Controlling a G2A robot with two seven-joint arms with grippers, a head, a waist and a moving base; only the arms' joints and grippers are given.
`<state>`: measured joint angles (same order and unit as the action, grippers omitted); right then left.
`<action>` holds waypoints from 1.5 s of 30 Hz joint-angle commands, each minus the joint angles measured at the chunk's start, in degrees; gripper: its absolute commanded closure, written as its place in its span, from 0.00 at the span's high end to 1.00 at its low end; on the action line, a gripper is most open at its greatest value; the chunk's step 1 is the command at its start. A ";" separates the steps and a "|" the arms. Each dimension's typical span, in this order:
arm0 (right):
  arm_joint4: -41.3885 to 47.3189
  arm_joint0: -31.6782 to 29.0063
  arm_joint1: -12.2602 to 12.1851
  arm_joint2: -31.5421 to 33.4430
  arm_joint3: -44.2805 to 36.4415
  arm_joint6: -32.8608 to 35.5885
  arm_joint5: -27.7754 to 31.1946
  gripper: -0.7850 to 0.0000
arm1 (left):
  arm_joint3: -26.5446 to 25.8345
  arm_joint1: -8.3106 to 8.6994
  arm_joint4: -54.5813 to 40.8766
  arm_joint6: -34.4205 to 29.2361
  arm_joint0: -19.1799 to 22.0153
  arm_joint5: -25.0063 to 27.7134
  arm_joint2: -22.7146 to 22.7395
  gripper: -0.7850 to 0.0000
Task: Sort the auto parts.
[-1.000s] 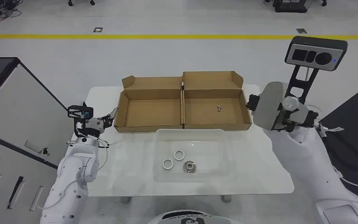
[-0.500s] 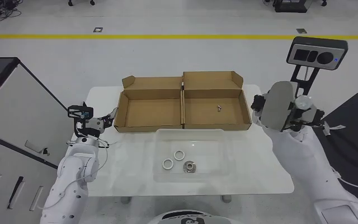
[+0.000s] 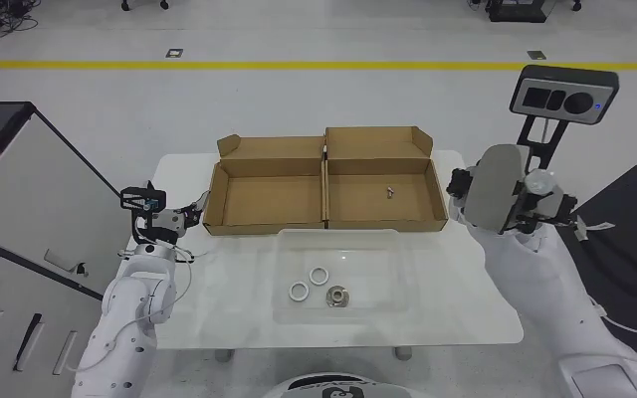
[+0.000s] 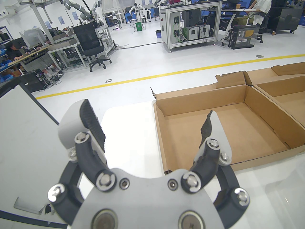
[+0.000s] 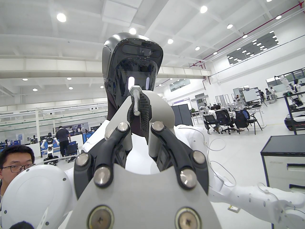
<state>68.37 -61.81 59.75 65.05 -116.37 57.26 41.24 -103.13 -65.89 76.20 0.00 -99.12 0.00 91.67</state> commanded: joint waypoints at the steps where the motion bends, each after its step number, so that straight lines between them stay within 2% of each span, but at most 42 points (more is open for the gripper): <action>1: -0.54 -0.12 0.01 0.22 -0.17 -0.58 -0.45 0.00 | 0.00 0.00 0.00 0.00 0.00 0.00 0.00 1.00; 4: -4.39 -0.56 -0.18 3.05 0.01 -1.52 -3.05 0.00 | 0.00 0.00 0.00 0.00 0.00 0.00 0.00 1.00; 13: -15.67 -1.73 -2.39 19.09 5.03 6.74 -14.54 0.00 | 0.00 0.00 0.00 0.00 0.00 0.00 0.00 1.00; 20: -31.28 1.96 -4.66 29.67 7.65 17.86 -23.85 0.00 | 0.00 0.00 0.00 0.00 0.00 0.00 0.00 1.00; 25: -46.74 6.34 -6.46 32.33 7.21 28.26 -27.17 0.00 | 0.00 0.00 0.00 0.00 0.00 0.00 0.00 1.00; 27: -52.51 8.64 -7.10 31.15 7.47 30.74 -27.60 0.00 | 0.00 0.00 0.00 0.00 0.00 0.00 0.00 1.00; 31: -64.13 13.55 -8.86 25.29 8.08 30.74 -25.45 0.00 | 0.00 0.00 0.00 0.00 0.00 0.00 0.00 1.00; 38: -78.76 24.54 -11.42 10.77 9.63 30.74 -24.95 0.00 | 0.00 0.00 0.00 0.00 0.00 0.00 0.00 1.00; 45: -87.65 33.35 -10.99 -3.43 17.31 28.68 -22.89 0.00 | 0.00 0.00 0.00 0.00 0.00 0.00 0.00 1.00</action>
<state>-18.26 -29.49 48.55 63.75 -100.24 86.39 17.89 -103.13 -65.89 76.20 0.00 -99.12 0.00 91.67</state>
